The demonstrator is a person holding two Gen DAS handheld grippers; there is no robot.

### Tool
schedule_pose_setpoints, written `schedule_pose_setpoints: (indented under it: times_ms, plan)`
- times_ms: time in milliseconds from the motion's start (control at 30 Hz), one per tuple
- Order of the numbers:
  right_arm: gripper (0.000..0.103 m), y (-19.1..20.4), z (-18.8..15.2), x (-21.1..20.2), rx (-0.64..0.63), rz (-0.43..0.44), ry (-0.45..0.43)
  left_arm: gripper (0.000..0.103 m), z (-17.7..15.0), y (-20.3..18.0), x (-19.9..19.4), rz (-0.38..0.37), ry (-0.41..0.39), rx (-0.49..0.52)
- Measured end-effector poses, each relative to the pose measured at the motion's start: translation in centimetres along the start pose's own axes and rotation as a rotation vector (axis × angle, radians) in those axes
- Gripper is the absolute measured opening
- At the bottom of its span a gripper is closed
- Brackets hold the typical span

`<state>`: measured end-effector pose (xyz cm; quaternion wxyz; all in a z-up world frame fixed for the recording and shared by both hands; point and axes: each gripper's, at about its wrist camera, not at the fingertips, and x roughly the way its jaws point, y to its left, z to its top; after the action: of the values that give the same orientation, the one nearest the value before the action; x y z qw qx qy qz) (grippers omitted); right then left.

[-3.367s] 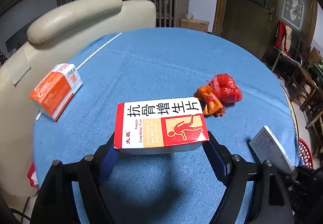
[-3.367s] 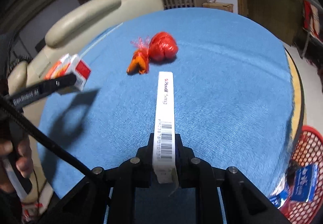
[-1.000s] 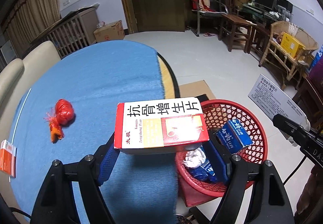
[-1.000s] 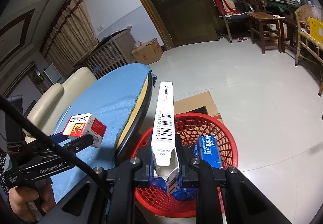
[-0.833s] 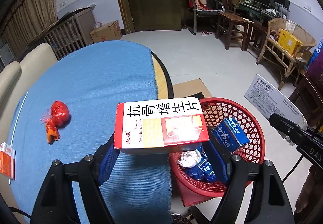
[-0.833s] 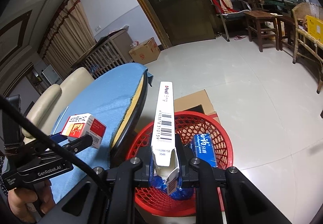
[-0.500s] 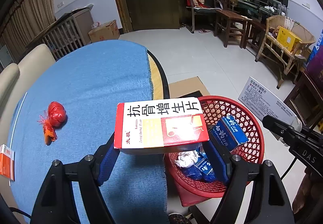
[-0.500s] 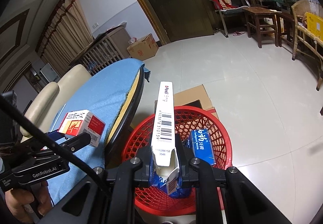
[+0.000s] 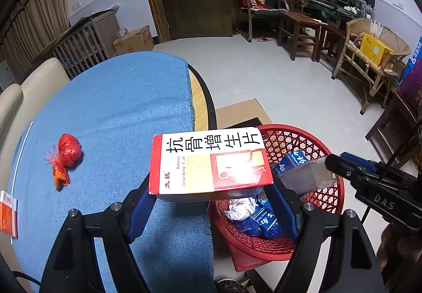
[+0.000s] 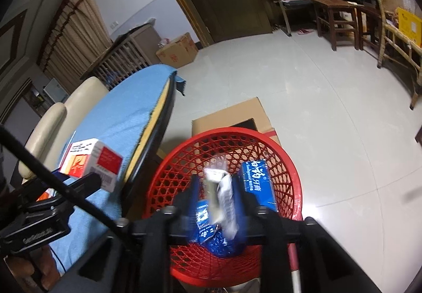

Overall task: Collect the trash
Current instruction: 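Open the right gripper to drop the barcode strip while the left holds the medicine box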

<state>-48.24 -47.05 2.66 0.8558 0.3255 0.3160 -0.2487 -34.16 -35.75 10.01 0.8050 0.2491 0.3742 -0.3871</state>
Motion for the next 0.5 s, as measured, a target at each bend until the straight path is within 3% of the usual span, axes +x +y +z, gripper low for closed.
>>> schedule_pose_setpoints:
  times_ms: [33,500]
  plan:
    - [0.075,-0.1,0.0,-0.1,0.008,0.001,-0.007,0.081,0.0,0.0,0.0,0.0,0.001,0.0]
    - [0.075,-1.3,0.9,-4.5,0.04,0.005,-0.139,0.081,0.3,-1.2,1.1,-0.03,0.023,0.017]
